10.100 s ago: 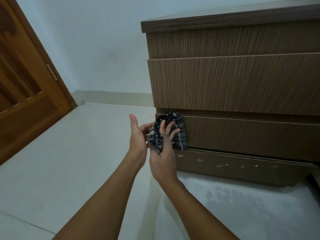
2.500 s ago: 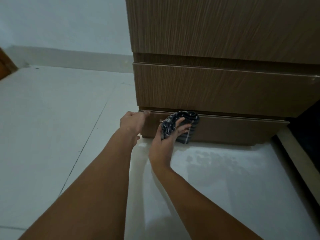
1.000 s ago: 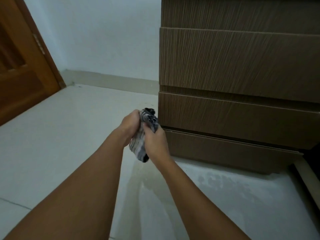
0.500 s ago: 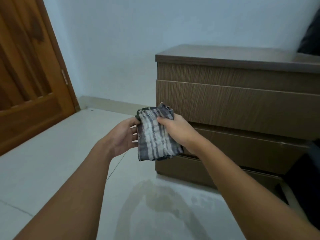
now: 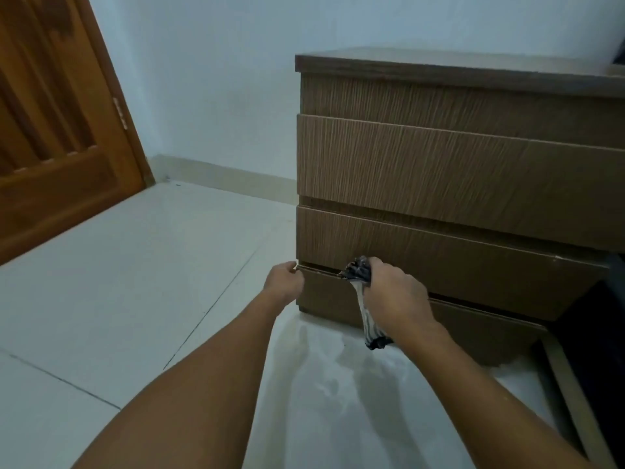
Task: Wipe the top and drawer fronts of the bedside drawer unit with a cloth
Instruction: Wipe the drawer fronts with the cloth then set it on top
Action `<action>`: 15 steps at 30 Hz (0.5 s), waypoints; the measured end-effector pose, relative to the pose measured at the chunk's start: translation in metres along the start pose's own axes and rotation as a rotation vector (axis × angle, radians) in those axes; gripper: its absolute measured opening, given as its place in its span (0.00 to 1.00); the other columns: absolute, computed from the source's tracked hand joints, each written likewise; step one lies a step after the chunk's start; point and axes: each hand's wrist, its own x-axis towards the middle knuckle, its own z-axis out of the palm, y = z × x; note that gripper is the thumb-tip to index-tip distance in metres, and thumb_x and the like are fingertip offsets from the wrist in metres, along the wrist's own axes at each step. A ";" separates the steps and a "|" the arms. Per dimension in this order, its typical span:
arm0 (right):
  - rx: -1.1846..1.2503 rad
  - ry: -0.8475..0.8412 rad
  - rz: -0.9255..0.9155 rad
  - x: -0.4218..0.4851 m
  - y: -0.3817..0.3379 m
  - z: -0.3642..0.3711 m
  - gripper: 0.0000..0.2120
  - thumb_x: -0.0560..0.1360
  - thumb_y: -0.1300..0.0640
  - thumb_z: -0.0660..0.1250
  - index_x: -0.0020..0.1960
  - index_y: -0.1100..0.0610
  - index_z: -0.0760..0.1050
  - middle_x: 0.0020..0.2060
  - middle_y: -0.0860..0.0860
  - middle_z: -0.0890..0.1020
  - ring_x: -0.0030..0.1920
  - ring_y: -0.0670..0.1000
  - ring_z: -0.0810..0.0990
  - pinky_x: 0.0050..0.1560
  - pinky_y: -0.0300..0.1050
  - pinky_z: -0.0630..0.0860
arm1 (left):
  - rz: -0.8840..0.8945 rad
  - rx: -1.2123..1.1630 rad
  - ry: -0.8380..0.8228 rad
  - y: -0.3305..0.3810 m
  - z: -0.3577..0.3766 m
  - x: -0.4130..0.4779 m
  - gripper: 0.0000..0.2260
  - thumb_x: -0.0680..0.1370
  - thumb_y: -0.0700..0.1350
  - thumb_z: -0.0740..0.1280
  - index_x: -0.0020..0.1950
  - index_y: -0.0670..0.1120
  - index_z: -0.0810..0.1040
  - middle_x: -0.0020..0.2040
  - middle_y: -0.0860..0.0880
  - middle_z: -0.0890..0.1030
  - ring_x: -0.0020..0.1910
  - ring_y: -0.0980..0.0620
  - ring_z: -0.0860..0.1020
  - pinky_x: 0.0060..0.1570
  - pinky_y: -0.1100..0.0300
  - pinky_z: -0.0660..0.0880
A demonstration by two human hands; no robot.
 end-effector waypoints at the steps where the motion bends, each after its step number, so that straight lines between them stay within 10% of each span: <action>1: -0.021 0.033 0.002 -0.001 0.000 0.007 0.16 0.81 0.57 0.58 0.69 0.53 0.67 0.58 0.52 0.80 0.52 0.56 0.80 0.48 0.49 0.74 | 0.036 -0.002 0.012 -0.001 0.004 0.002 0.16 0.82 0.42 0.59 0.69 0.43 0.75 0.66 0.44 0.77 0.58 0.46 0.76 0.57 0.58 0.72; 15: -0.041 0.014 -0.129 0.020 -0.024 0.087 0.27 0.81 0.63 0.58 0.78 0.55 0.55 0.77 0.48 0.62 0.57 0.51 0.80 0.52 0.44 0.77 | -0.089 -0.179 0.033 -0.017 -0.005 0.034 0.14 0.80 0.37 0.60 0.61 0.43 0.81 0.63 0.45 0.80 0.63 0.47 0.75 0.63 0.49 0.74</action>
